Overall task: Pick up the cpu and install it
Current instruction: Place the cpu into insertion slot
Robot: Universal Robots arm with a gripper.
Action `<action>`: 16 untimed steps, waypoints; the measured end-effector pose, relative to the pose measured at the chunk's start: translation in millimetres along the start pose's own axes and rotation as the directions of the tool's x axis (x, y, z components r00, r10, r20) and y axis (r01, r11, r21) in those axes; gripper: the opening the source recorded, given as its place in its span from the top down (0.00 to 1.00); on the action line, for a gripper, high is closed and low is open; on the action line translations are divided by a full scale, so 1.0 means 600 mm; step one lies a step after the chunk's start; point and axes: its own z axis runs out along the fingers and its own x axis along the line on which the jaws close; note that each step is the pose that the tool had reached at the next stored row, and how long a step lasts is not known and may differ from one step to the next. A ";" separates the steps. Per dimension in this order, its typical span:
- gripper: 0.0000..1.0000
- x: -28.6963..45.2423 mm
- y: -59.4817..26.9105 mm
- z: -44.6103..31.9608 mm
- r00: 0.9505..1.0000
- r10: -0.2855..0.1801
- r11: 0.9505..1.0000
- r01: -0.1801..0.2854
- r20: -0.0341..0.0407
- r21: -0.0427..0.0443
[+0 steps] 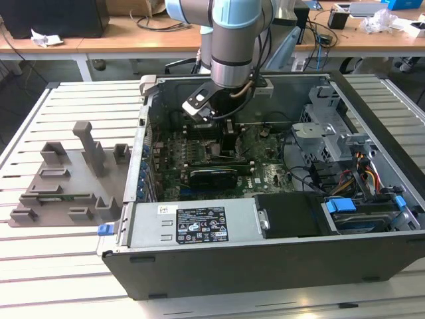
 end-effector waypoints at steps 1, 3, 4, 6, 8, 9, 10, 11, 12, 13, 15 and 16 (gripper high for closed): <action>0.38 0.001 0.000 0.000 1.000 0.000 1.000 0.000 0.000 0.000; 0.38 0.001 0.000 0.000 1.000 0.000 1.000 0.000 0.000 0.000; 0.38 0.001 -0.001 0.000 1.000 0.000 1.000 0.000 0.000 0.000; 0.38 0.001 -0.002 0.000 1.000 0.000 1.000 0.000 0.000 0.000; 0.38 0.002 -0.004 0.000 1.000 0.000 1.000 0.000 0.000 0.000; 0.38 0.003 -0.004 0.000 1.000 0.000 1.000 0.000 0.000 0.000; 0.38 0.003 -0.004 0.000 1.000 0.000 1.000 0.000 0.000 0.000; 0.38 0.003 -0.004 0.000 1.000 0.000 1.000 0.000 0.000 0.000; 0.38 0.003 -0.004 -0.001 1.000 0.000 1.000 0.000 0.000 0.000; 0.38 0.003 -0.004 -0.002 1.000 0.000 1.000 0.000 0.000 0.000; 0.38 0.002 -0.005 -0.015 1.000 0.000 1.000 0.000 0.000 0.000; 0.38 0.001 -0.005 -0.024 1.000 0.000 1.000 0.000 0.000 0.000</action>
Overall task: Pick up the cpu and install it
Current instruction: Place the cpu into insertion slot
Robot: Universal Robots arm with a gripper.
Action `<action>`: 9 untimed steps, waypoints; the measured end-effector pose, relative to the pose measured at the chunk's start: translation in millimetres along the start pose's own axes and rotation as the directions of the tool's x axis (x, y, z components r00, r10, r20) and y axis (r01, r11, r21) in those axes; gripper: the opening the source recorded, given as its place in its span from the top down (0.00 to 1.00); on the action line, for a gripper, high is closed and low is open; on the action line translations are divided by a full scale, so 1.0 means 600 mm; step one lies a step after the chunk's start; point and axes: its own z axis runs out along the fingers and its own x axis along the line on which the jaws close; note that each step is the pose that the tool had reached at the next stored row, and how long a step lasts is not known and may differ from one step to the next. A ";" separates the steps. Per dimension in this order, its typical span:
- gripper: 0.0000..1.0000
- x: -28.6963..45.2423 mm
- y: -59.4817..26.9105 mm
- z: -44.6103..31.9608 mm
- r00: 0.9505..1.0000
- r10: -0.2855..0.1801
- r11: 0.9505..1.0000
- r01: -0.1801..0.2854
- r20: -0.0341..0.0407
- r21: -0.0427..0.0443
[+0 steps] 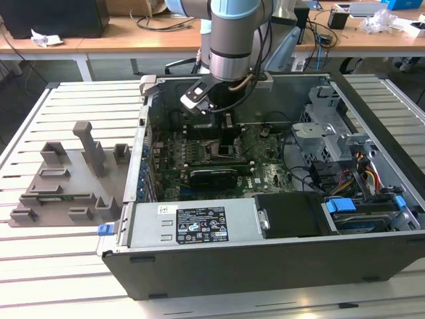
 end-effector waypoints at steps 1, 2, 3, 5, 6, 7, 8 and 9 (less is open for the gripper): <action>0.40 0.000 0.000 -0.006 1.000 0.000 1.000 0.000 0.000 0.000; 0.40 0.000 0.000 -0.006 1.000 0.000 1.000 0.000 0.000 0.000; 0.46 0.000 0.000 -0.006 1.000 0.000 1.000 0.000 -0.001 0.000; 0.58 -0.001 0.000 -0.005 1.000 -0.004 1.000 0.004 -0.021 -0.001; 0.64 -0.002 0.000 -0.004 1.000 -0.008 1.000 0.008 -0.026 -0.001; 0.71 -0.003 0.000 -0.002 1.000 -0.015 1.000 0.014 -0.028 -0.002; 0.76 -0.004 0.000 0.000 0.999 -0.023 1.000 0.023 -0.028 -0.002; 0.82 -0.005 0.000 0.002 0.999 -0.028 1.000 0.028 -0.027 -0.003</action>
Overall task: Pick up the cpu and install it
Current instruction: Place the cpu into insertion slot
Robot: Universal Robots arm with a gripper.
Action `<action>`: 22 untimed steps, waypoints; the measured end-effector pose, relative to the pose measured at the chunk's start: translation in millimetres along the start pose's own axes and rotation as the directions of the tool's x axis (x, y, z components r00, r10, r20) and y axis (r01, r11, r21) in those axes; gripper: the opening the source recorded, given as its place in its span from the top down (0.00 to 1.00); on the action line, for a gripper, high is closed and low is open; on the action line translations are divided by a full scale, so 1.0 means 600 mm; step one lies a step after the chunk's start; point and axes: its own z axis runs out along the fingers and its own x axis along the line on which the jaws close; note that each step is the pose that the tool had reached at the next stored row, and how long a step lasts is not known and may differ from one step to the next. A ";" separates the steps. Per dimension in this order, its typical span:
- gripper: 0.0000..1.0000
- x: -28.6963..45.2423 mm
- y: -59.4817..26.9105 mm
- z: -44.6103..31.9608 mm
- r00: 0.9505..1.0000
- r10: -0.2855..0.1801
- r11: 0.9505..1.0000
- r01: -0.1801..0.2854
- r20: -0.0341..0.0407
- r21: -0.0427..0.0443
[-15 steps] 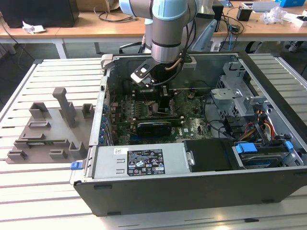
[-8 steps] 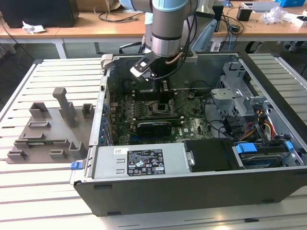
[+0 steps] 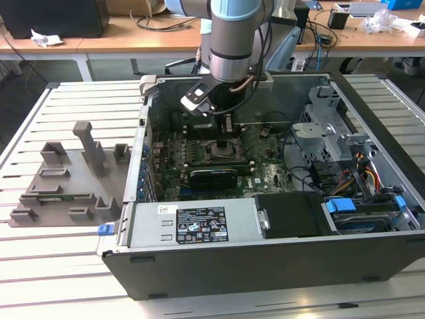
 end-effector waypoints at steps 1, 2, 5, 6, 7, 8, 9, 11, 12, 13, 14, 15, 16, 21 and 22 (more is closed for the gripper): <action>0.82 -0.001 0.000 0.001 1.000 -0.005 1.000 0.005 0.000 0.000; 0.89 -0.001 0.000 0.002 1.000 -0.008 1.000 0.008 0.000 0.000; 0.89 -0.001 -0.002 0.004 1.000 -0.016 1.000 0.016 0.000 -0.001; 0.89 -0.001 -0.002 0.006 1.000 -0.018 1.000 0.018 0.001 -0.001; 0.89 -0.001 -0.002 0.008 1.000 -0.019 1.000 0.019 0.001 -0.001; 0.89 -0.001 -0.002 0.010 1.000 -0.019 1.000 0.019 0.001 0.000; 0.89 -0.002 -0.002 0.012 1.000 -0.019 1.000 0.019 0.002 0.000; 0.89 -0.002 -0.002 0.014 1.000 -0.019 1.000 0.019 0.002 0.001; 0.89 -0.001 -0.002 0.014 1.000 -0.019 1.000 0.019 0.002 0.001; 0.89 -0.002 0.003 0.014 1.000 -0.019 1.000 0.019 0.001 0.000; 0.89 -0.002 0.013 0.014 1.000 -0.020 1.000 0.020 0.001 0.001; 0.89 -0.002 0.020 0.014 1.000 -0.020 1.000 0.020 0.001 0.001; 0.89 -0.002 0.024 0.012 1.000 -0.020 1.000 0.020 0.000 0.000; 0.89 -0.004 0.023 -0.030 1.000 -0.020 1.000 0.020 0.001 0.001; 0.89 -0.004 0.023 -0.038 1.000 -0.020 1.000 0.020 0.001 0.001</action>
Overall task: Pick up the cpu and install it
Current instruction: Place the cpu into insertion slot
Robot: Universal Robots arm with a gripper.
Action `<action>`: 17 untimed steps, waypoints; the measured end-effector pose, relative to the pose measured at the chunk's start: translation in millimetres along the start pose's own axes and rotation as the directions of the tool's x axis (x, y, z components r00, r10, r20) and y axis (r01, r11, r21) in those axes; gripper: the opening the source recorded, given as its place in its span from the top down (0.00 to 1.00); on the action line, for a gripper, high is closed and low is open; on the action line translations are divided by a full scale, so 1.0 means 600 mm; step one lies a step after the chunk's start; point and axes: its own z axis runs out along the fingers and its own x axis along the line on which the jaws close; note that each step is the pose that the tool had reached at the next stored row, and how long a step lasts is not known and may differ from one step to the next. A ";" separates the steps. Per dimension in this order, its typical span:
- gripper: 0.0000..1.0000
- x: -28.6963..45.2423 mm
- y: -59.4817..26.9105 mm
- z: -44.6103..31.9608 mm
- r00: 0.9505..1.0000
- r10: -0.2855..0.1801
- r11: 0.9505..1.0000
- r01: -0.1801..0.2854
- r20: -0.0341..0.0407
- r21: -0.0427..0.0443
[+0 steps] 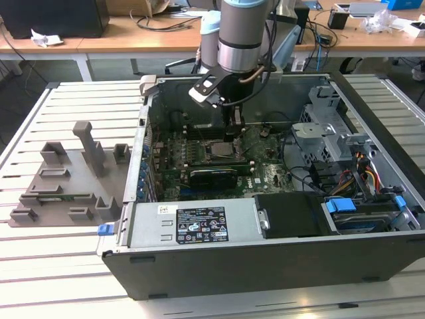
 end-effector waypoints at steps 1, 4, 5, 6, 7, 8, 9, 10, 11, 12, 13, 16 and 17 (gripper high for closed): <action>0.89 0.000 0.000 -0.009 1.000 0.000 1.000 0.000 0.000 0.000; 0.89 -0.001 -0.001 -0.028 1.000 0.000 1.000 0.000 0.000 0.000; 0.89 -0.001 -0.001 -0.031 1.000 0.000 1.000 0.000 0.000 0.000; 0.89 -0.001 -0.002 -0.033 1.000 0.000 1.000 0.000 0.000 0.000; 0.89 -0.001 -0.002 -0.036 1.000 0.000 1.000 0.000 0.000 0.000; 0.89 -0.001 -0.002 -0.038 1.000 0.000 1.000 0.000 0.000 0.000; 0.89 -0.001 -0.002 -0.040 1.000 0.000 1.000 0.000 0.000 0.000; 0.89 -0.001 -0.002 -0.041 1.000 0.000 1.000 0.000 0.000 0.000; 0.89 -0.002 -0.002 -0.044 1.000 0.000 1.000 0.000 0.000 0.000; 0.89 -0.002 -0.002 -0.047 1.000 0.000 1.000 0.000 0.000 0.000; 0.89 -0.002 -0.002 -0.048 1.000 0.000 1.000 0.000 0.000 0.000; 0.89 -0.002 -0.003 -0.055 1.000 0.000 1.000 0.000 0.000 0.000; 0.89 -0.002 -0.003 -0.057 1.000 0.000 1.000 0.000 0.000 0.000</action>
